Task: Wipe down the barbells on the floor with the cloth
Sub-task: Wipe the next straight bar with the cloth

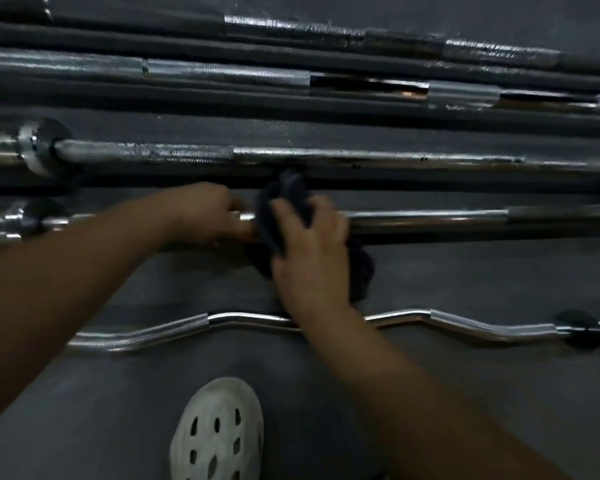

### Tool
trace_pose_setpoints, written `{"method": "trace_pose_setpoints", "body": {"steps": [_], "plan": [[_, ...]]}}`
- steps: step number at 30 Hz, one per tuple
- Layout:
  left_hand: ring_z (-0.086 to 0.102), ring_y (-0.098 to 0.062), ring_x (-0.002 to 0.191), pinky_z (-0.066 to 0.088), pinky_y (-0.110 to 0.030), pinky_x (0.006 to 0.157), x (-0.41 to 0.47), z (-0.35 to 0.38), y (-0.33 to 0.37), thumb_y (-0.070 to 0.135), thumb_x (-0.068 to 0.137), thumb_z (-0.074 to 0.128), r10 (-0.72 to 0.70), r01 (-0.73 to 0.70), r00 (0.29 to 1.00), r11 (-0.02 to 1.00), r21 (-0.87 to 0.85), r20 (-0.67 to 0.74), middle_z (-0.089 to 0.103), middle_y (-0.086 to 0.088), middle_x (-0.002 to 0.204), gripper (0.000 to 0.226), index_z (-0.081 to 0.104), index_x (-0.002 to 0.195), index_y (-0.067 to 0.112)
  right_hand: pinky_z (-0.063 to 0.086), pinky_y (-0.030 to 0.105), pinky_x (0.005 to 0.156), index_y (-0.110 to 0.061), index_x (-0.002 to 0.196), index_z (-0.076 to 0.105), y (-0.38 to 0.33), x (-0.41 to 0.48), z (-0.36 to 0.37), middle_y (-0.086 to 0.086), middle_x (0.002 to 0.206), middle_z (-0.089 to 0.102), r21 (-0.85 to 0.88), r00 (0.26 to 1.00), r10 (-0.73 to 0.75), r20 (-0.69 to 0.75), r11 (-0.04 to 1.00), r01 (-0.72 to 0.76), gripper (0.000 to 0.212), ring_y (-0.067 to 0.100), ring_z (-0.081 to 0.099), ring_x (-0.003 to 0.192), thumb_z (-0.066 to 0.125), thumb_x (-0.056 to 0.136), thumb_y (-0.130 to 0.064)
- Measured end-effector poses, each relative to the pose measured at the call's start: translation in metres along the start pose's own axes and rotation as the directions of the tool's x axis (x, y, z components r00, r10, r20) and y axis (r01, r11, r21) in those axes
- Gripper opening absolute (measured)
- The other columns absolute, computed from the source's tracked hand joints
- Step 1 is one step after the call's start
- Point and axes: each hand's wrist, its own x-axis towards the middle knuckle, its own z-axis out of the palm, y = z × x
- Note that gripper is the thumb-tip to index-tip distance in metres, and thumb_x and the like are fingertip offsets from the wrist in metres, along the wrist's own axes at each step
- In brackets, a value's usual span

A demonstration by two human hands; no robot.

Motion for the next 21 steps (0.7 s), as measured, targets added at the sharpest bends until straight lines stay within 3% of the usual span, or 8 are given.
{"method": "trace_pose_setpoints", "body": {"steps": [2, 4, 8, 11, 14, 17, 20, 21], "plan": [[0.066, -0.027, 0.087, 0.043, -0.032, 0.063, -0.012, 0.018, -0.001, 0.065, 0.082, 0.057, 0.015, 0.065, 0.938, 0.973, 0.221, -0.346, 0.068, -0.004, 0.093, 0.042, 0.049, 0.088, 0.024, 0.048, 0.04, 0.087, -0.031, 0.134, 0.056, 0.011, 0.004, -0.01, 0.012, 0.134, 0.047, 0.004, 0.987, -0.143, 0.074, 0.99, 0.143, 0.072, 0.037, 0.048, 0.11, 0.074, 0.067, -0.014], [0.064, -0.031, 0.081, 0.043, -0.034, 0.061, -0.025, 0.048, 0.005, 0.068, 0.083, 0.052, 0.166, 0.017, 0.808, 0.953, 0.304, -0.565, 0.065, -0.005, 0.085, 0.043, 0.045, 0.082, 0.026, 0.044, 0.038, 0.094, -0.031, 0.133, 0.059, 0.063, 0.008, -0.029, 0.01, 0.13, 0.049, -0.018, 0.999, -0.033, 0.006, 0.999, 0.033, 0.069, 0.036, 0.049, 0.112, 0.073, 0.068, -0.011], [0.065, -0.025, 0.08, 0.043, -0.031, 0.061, -0.006, 0.038, 0.0, 0.091, 0.07, 0.039, 0.024, 0.067, 0.943, 0.963, 0.26, -0.333, 0.061, 0.002, 0.077, 0.071, 0.057, 0.085, 0.023, 0.039, 0.043, 0.1, -0.029, 0.133, 0.058, 0.09, 0.003, -0.037, 0.014, 0.14, 0.041, 0.039, 0.883, 0.427, -0.196, 0.903, -0.428, 0.061, 0.039, 0.041, 0.12, 0.068, 0.075, -0.012], [0.065, -0.023, 0.077, 0.047, -0.031, 0.063, 0.002, 0.004, 0.004, 0.078, 0.075, 0.054, 0.019, -0.018, 0.999, 0.999, 0.035, -0.036, 0.065, 0.0, 0.077, 0.061, 0.055, 0.078, 0.016, 0.046, 0.043, 0.087, -0.032, 0.128, 0.061, 0.01, 0.0, 0.001, 0.014, 0.137, 0.048, -0.029, 0.987, 0.128, -0.094, 0.991, -0.131, 0.061, 0.039, 0.046, 0.108, 0.07, 0.069, -0.016], [0.065, -0.029, 0.087, 0.039, -0.032, 0.06, -0.014, 0.02, 0.0, 0.066, 0.084, 0.053, 0.019, 0.064, 0.937, 0.973, 0.224, -0.35, 0.064, -0.004, 0.085, 0.04, 0.044, 0.079, 0.027, 0.05, 0.041, 0.084, -0.03, 0.134, 0.059, 0.009, 0.0, -0.002, 0.013, 0.134, 0.05, 0.0, 0.993, -0.118, 0.028, 0.993, 0.119, 0.073, 0.036, 0.049, 0.106, 0.075, 0.064, -0.015], [0.064, -0.031, 0.073, 0.042, -0.033, 0.058, -0.026, 0.058, 0.0, 0.075, 0.081, 0.047, 0.211, 0.002, 0.773, 0.942, 0.336, -0.598, 0.067, -0.007, 0.079, 0.053, 0.056, 0.083, 0.023, 0.045, 0.044, 0.099, -0.028, 0.137, 0.056, 0.093, 0.0, -0.036, 0.014, 0.135, 0.046, -0.058, 0.993, 0.103, -0.056, 0.993, -0.106, 0.071, 0.037, 0.045, 0.114, 0.071, 0.07, -0.01], [0.063, -0.026, 0.074, 0.04, -0.03, 0.059, -0.014, 0.04, 0.001, 0.086, 0.073, 0.043, 0.046, 0.066, 0.914, 0.963, 0.26, -0.403, 0.063, 0.001, 0.076, 0.062, 0.057, 0.083, 0.026, 0.038, 0.045, 0.103, -0.03, 0.138, 0.053, 0.1, 0.001, -0.038, 0.014, 0.147, 0.035, 0.034, 0.861, 0.465, -0.206, 0.883, -0.469, 0.067, 0.04, 0.038, 0.124, 0.065, 0.075, -0.011], [0.06, -0.02, 0.071, 0.039, -0.028, 0.06, -0.011, 0.027, 0.002, 0.086, 0.072, 0.045, 0.018, 0.029, 0.964, 0.985, 0.172, -0.267, 0.06, 0.004, 0.074, 0.063, 0.057, 0.081, 0.025, 0.041, 0.046, 0.101, -0.032, 0.136, 0.054, 0.074, 0.002, -0.025, 0.014, 0.148, 0.036, 0.011, 0.866, 0.458, -0.199, 0.885, -0.466, 0.066, 0.04, 0.038, 0.123, 0.064, 0.074, -0.01]]}}
